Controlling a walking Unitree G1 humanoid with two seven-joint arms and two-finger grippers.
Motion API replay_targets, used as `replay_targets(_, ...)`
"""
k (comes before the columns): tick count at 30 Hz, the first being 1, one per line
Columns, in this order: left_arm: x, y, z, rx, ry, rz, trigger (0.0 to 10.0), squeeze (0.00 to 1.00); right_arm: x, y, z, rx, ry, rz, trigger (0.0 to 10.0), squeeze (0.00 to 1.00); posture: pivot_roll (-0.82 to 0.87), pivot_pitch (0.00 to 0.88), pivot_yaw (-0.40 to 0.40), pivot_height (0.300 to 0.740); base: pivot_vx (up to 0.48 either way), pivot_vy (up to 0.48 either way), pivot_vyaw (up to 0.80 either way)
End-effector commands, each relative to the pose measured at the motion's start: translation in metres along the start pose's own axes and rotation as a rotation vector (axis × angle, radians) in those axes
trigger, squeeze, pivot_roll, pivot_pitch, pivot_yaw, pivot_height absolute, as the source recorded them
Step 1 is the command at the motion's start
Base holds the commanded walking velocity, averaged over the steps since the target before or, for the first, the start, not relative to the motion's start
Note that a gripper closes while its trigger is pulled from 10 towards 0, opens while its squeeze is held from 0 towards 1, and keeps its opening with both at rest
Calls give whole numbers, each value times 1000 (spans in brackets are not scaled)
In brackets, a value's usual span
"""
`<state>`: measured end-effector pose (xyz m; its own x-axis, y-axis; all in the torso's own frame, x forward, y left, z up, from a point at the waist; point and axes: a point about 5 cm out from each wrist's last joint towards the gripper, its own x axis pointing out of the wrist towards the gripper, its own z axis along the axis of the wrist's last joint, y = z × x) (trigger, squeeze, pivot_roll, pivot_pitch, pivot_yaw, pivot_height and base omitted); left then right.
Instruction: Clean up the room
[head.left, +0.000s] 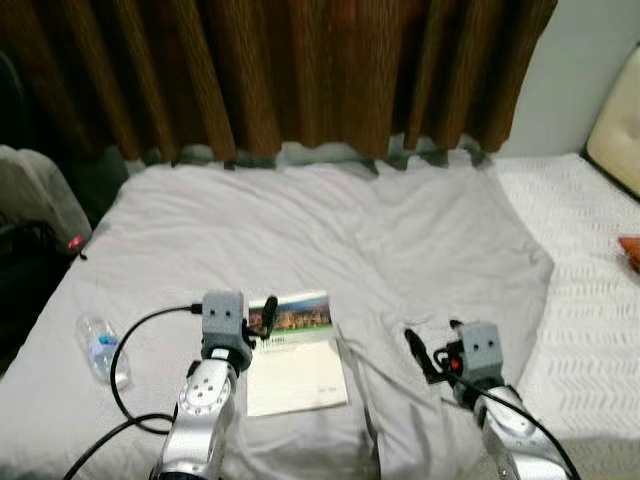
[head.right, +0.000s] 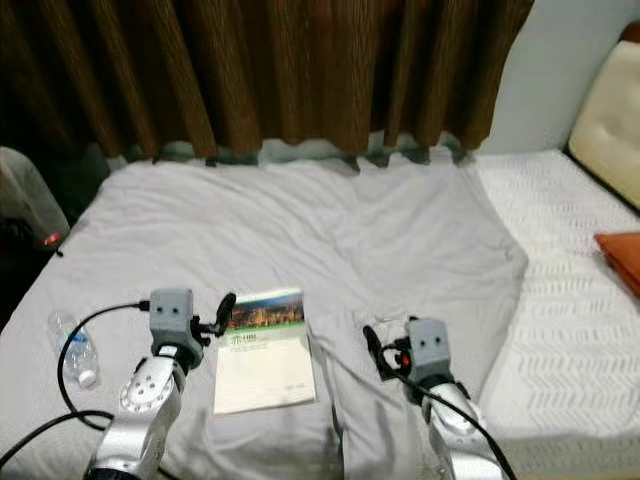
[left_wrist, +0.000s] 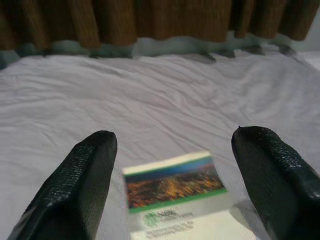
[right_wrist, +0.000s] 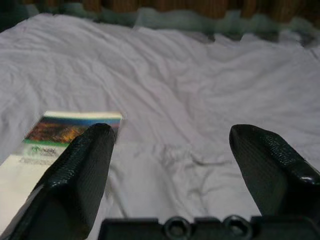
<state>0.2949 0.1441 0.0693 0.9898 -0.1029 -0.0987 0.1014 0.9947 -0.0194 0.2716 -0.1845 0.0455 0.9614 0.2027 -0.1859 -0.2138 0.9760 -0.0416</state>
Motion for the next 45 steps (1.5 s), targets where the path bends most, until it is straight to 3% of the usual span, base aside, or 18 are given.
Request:
replay_targets(1,-1,12,-1,2,8,36,10000,0,4,11,2,8,-4,40,10000,0,-27,17,6,740,390,277,0)
replay_targets(6,0,10,-4,-3,18,41,10000,0,2,12,-1,2,12,58,10000,0,-32,23,4,740,393,274,0)
replay_targets(8,5,6,-12,-18,83,33,10000,0,1,12,-2,-1,20,68,10000,0,-32,29,-3,740,0,0,0)
replay_targets(13,22,1,-23,-138,194,29,10000,0,-2,14,-5,-25,43,101,10000,0,-60,50,-9,740,0,0,0)
replay_targets(16,27,-1,-13,-129,151,6,10000,0,-4,13,-3,-31,38,108,10000,0,-81,53,-2,740,0,0,0)
replay_targets(20,23,-3,-8,-19,95,-27,10000,0,-8,9,0,-7,12,100,10000,0,-97,63,13,740,0,0,0)
replay_targets(25,32,0,-12,-54,131,-18,10000,0,-16,10,-1,-14,20,89,10000,0,-116,103,8,740,0,0,395)
replay_targets(26,38,4,-16,-128,182,-5,10000,0,-23,10,-4,-17,40,89,10000,0,-132,161,-8,740,0,0,0)
replay_targets(28,40,6,-18,-164,208,0,10000,0,-25,10,-6,-19,53,88,10000,0,-132,161,-8,740,0,0,0)
replay_targets(29,42,4,-19,-226,235,-25,10000,0,-30,12,-5,-14,55,94,10000,0,-169,222,-31,740,0,0,0)
replay_targets(33,48,13,-15,-258,249,20,10000,0,-56,21,3,-23,51,142,10000,0,-259,366,-38,740,0,0,0)
replay_targets(35,51,17,-8,-316,224,40,10000,0,-68,28,8,-58,37,191,10000,0,-317,443,-52,740,0,0,0)
replay_targets(36,55,13,-3,-345,206,26,10000,0,-69,31,12,-72,22,210,10000,0,-338,490,-81,740,0,0,0)
replay_targets(41,62,7,6,-392,180,-16,10000,0,-65,38,20,-67,-5,203,10000,0,-354,562,-105,740,0,0,0)
replay_targets(43,63,8,8,-447,170,-12,10000,0,-66,41,22,-72,-3,206,10000,0,-361,562,-108,740,0,0,0)
replay_targets(45,64,7,10,-446,164,-15,10000,0,-66,42,25,-64,-4,196,10000,0,-360,584,-99,740,0,0,0)
